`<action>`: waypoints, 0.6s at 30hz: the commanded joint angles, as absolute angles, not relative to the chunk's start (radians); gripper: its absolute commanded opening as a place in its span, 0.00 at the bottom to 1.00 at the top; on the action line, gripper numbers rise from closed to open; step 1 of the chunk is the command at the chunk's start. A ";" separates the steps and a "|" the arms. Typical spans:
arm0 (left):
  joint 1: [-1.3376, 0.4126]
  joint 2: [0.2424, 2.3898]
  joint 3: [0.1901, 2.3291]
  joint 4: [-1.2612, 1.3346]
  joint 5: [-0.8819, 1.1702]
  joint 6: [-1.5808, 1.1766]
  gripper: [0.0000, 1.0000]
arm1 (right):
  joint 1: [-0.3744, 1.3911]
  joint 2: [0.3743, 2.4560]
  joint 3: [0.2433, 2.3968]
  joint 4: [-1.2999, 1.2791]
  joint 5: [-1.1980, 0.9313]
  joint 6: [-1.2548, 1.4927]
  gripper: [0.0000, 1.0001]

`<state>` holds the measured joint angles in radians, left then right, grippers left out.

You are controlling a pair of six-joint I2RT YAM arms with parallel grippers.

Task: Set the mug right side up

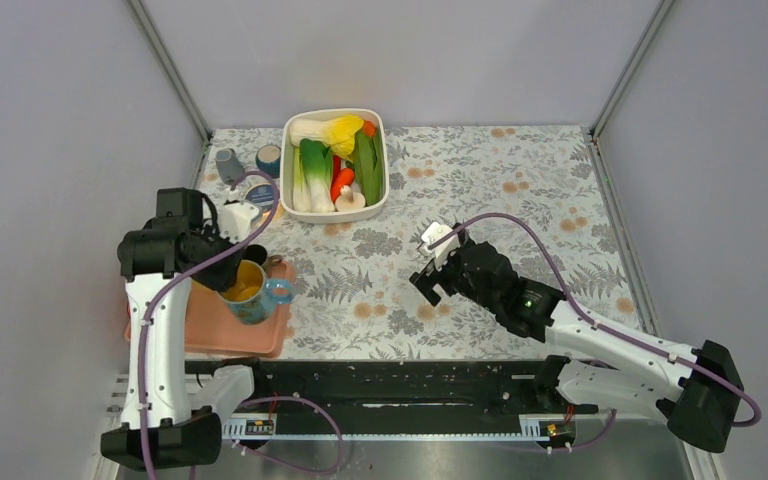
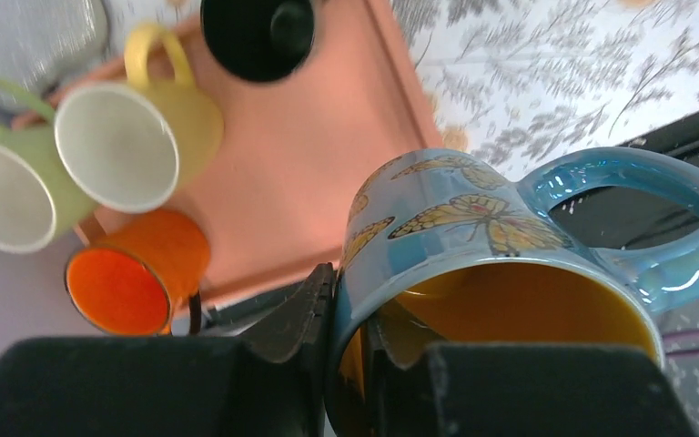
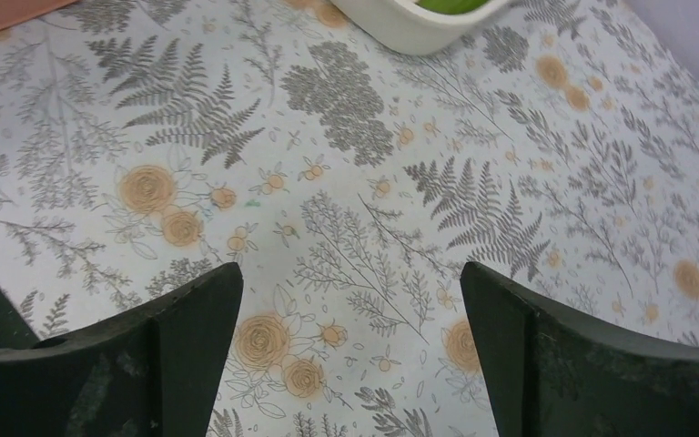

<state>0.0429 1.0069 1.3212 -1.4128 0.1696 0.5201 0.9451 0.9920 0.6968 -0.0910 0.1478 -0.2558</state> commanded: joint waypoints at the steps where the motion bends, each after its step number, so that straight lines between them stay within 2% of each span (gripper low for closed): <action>1: 0.205 0.990 1.331 -1.499 0.192 0.643 0.00 | 0.897 0.961 0.674 -0.031 0.299 -0.149 0.99; 5: 0.378 1.001 1.294 -1.495 0.174 0.720 0.00 | 0.867 0.924 0.639 -0.028 0.328 -0.153 1.00; 18: 0.774 1.147 1.117 -1.108 0.246 0.787 0.00 | 0.864 0.865 0.567 0.087 0.236 -0.158 0.99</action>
<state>0.7094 1.1305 1.1553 -1.2957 0.1738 0.7605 0.8684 0.8799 0.5785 0.0086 0.2676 -0.1665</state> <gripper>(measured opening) 0.182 0.993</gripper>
